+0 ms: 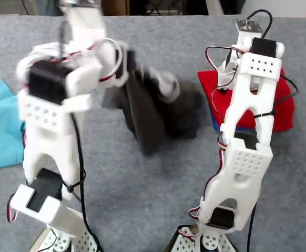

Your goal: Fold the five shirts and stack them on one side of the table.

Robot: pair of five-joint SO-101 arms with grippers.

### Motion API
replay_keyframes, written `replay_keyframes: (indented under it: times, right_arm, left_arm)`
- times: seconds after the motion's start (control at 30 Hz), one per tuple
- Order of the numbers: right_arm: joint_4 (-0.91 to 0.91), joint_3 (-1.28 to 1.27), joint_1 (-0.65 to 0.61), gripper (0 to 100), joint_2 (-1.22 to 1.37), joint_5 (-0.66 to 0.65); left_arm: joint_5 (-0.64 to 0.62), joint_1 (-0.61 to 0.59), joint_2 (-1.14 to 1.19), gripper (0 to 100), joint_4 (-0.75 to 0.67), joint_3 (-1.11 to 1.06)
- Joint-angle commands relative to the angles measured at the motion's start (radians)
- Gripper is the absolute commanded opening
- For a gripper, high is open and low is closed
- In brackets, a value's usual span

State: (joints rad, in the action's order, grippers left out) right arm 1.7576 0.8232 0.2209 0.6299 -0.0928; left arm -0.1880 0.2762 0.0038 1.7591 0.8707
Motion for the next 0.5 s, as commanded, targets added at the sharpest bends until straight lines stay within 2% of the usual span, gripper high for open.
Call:
replay_keyframes:
  times: [0.0, 0.13, 0.23, 0.3, 0.4, 0.47]
  right_arm:
    - [0.008, -0.002, -0.021, 33.0, -0.073, -0.04]
    - [0.009, -0.004, -0.06, 33.3, -0.073, -0.063]
    - [0.009, -0.018, -0.106, 33.3, -0.073, -0.063]
    - [0.009, -0.058, -0.149, 33.3, -0.073, -0.06]
    - [0.009, -0.139, -0.227, 33.3, -0.073, -0.06]
    - [0.009, -0.185, -0.29, 33.3, -0.074, -0.058]
  left_arm:
    - [-0.003, 0.018, -0.146, 25, 0.003, -0.292]
    - [-0.002, -0.013, -0.319, 25, 0.0, -0.602]
    - [-0.002, -0.203, -0.411, 25, -0.044, -0.834]
    - [-0.002, -0.392, -0.414, 25, -0.193, -1.029]
    - [0.021, -0.657, -0.373, 25, -0.588, -1.342]
    - [0.06, -0.791, -0.324, 25, -0.81, -1.471]
